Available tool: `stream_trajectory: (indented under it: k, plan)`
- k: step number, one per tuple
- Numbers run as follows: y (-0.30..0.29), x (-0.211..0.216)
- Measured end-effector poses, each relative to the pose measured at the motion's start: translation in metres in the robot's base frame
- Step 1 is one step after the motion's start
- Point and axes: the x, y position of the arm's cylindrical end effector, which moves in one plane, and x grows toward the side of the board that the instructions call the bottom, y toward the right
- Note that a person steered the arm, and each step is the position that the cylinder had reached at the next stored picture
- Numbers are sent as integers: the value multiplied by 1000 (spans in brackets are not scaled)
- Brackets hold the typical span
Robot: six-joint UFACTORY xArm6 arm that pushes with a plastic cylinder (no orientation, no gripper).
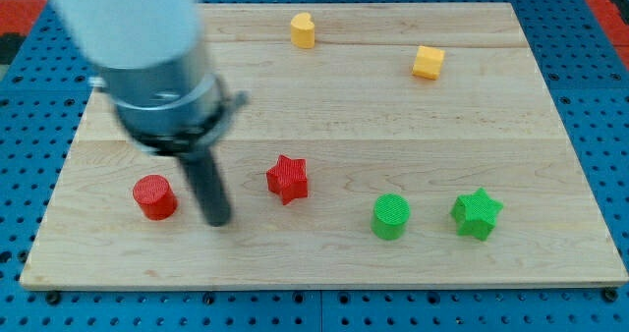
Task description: Move the red star diagonally top right to the red circle
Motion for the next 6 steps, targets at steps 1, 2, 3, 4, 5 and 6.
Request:
stream_trajectory:
  k: [1,2,3,4,5,6]
  plan:
    - [78,-27]
    - [82,-31]
    - [94,-85]
    - [73,-94]
    - [58,-139]
    - [57,-152]
